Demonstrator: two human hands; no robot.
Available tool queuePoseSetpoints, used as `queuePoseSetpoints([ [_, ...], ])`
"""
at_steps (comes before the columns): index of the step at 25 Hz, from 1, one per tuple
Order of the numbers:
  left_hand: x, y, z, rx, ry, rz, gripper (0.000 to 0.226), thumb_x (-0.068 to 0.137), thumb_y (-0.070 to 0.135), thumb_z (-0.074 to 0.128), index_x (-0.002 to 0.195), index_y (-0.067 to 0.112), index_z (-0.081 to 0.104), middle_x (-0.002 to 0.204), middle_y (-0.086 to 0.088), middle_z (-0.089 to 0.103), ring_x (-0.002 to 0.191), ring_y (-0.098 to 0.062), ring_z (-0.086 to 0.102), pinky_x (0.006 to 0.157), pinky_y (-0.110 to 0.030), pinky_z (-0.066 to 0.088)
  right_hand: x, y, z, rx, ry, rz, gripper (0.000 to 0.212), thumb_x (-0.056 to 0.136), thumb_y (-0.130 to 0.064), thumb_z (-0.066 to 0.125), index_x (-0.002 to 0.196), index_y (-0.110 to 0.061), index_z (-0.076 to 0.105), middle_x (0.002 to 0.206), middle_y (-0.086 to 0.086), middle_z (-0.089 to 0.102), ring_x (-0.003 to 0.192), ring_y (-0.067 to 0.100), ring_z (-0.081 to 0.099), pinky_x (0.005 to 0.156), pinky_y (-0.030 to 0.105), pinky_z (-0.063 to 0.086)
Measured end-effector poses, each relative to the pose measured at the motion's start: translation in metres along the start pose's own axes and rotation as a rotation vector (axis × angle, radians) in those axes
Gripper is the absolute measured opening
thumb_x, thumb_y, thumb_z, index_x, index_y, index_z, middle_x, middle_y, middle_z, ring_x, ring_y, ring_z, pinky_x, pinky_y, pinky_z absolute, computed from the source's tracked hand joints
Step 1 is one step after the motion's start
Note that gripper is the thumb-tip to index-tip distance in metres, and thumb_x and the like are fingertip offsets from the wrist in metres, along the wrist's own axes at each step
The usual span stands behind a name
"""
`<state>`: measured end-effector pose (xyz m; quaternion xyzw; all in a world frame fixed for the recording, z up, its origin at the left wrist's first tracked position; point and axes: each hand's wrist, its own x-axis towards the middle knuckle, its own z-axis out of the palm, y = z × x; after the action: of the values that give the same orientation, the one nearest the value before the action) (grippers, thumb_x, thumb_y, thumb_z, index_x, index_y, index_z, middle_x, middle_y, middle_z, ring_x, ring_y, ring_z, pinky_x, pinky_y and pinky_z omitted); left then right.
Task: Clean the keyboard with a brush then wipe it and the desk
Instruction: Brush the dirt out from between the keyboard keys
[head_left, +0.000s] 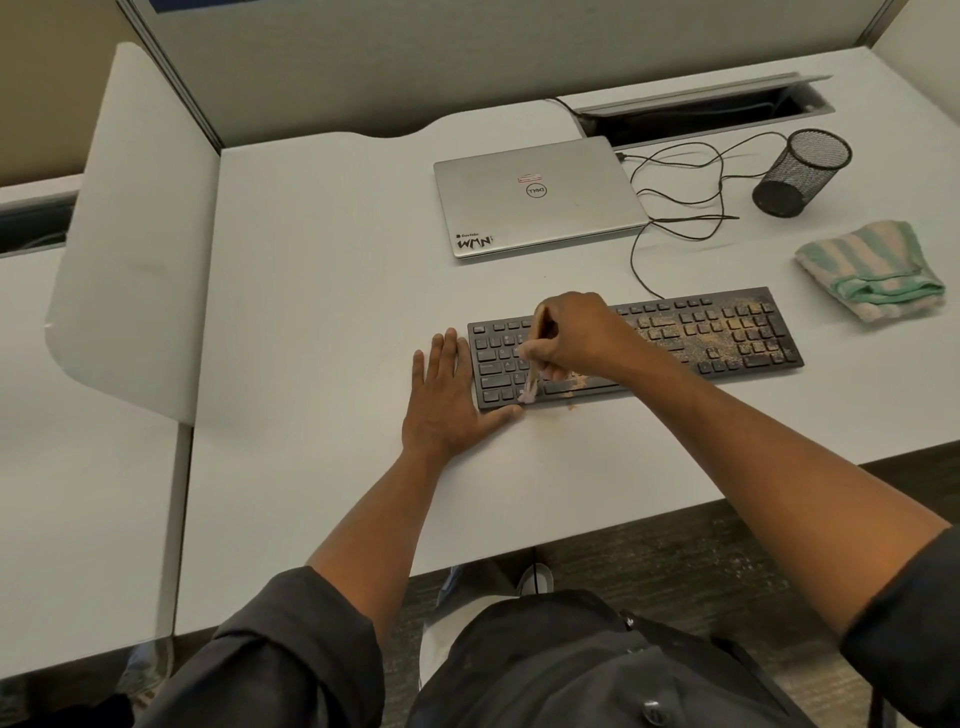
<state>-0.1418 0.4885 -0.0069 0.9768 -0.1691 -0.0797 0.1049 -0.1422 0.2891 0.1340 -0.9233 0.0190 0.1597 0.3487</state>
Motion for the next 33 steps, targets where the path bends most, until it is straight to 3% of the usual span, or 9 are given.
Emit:
queuePoseSetpoints([
  [5, 0.001, 0.0, 0.001, -0.016, 0.001, -0.003, 0.129, 0.074, 0.098, 0.026, 0.161, 0.006, -0.003, 0.17, -0.013, -0.008, 0.156, -0.023, -0.015, 0.126, -0.049, -0.007, 0.001, 0.0, 0.0, -0.22, 0.119, -0.003, 0.016, 0.087, -0.023, 0.076, 0.079, -0.018, 0.062, 0.071, -0.004, 0.066, 0.06, 0.007, 0.062, 0.055, 0.019, 0.047],
  [9, 0.0, -0.001, 0.001, 0.004, 0.003, 0.003, 0.129, 0.075, 0.098, 0.025, 0.161, 0.006, -0.003, 0.17, -0.013, -0.009, 0.156, -0.024, -0.015, 0.126, -0.049, -0.007, 0.001, -0.003, 0.007, -0.109, 0.091, -0.05, 0.011, 0.085, -0.021, 0.076, 0.085, -0.014, 0.067, 0.073, -0.001, 0.068, 0.066, 0.014, 0.067, 0.064, 0.029, 0.056],
  [13, 0.001, 0.0, 0.0, -0.017, -0.002, -0.004, 0.13, 0.072, 0.098, 0.023, 0.162, 0.007, -0.003, 0.17, -0.012, -0.009, 0.156, -0.023, -0.015, 0.126, -0.049, -0.008, 0.003, 0.009, 0.0, -0.281, 0.19, -0.02, 0.009, 0.083, -0.02, 0.073, 0.084, -0.015, 0.066, 0.077, 0.002, 0.067, 0.069, 0.016, 0.062, 0.056, 0.026, 0.042],
  [18, 0.0, 0.0, 0.0, -0.014, -0.003, 0.0, 0.131, 0.072, 0.099, 0.021, 0.162, 0.007, -0.003, 0.17, -0.012, -0.009, 0.156, -0.023, -0.015, 0.126, -0.048, -0.009, 0.004, 0.007, 0.003, -0.091, 0.188, 0.029, 0.007, 0.086, -0.019, 0.072, 0.089, -0.014, 0.069, 0.083, 0.004, 0.072, 0.076, 0.019, 0.071, 0.069, 0.035, 0.058],
  [23, 0.001, -0.001, 0.001, -0.022, 0.002, -0.004, 0.131, 0.073, 0.099, 0.026, 0.162, 0.007, -0.002, 0.17, -0.012, -0.007, 0.156, -0.023, -0.014, 0.126, -0.048, -0.009, 0.011, 0.011, -0.005, -0.288, 0.267, 0.032, 0.005, 0.085, -0.018, 0.066, 0.086, -0.014, 0.064, 0.083, 0.001, 0.063, 0.078, 0.019, 0.056, 0.065, 0.027, 0.037],
  [26, 0.001, 0.0, 0.0, -0.021, 0.007, -0.004, 0.131, 0.073, 0.099, 0.027, 0.162, 0.007, -0.001, 0.17, -0.013, -0.007, 0.156, -0.023, -0.013, 0.126, -0.049, -0.007, 0.012, 0.008, -0.002, -0.168, 0.269, 0.036, 0.005, 0.089, -0.019, 0.062, 0.085, -0.016, 0.061, 0.081, 0.001, 0.065, 0.076, 0.021, 0.064, 0.063, 0.029, 0.045],
  [30, 0.001, 0.0, 0.001, -0.019, 0.006, -0.006, 0.13, 0.074, 0.098, 0.029, 0.162, 0.007, -0.001, 0.17, -0.012, -0.007, 0.156, -0.022, -0.014, 0.126, -0.048, -0.008, 0.012, 0.007, -0.004, -0.136, 0.065, 0.132, 0.013, 0.093, -0.013, 0.056, 0.087, -0.006, 0.065, 0.069, 0.01, 0.074, 0.06, 0.023, 0.073, 0.067, 0.036, 0.063],
  [33, 0.001, 0.0, 0.0, -0.021, 0.005, -0.008, 0.13, 0.074, 0.099, 0.028, 0.162, 0.007, -0.001, 0.17, -0.012, -0.007, 0.156, -0.022, -0.014, 0.126, -0.048, -0.008, 0.017, 0.008, -0.011, -0.069, 0.187, 0.087, 0.015, 0.094, -0.017, 0.057, 0.09, -0.008, 0.068, 0.076, 0.01, 0.074, 0.069, 0.026, 0.073, 0.074, 0.044, 0.062],
])
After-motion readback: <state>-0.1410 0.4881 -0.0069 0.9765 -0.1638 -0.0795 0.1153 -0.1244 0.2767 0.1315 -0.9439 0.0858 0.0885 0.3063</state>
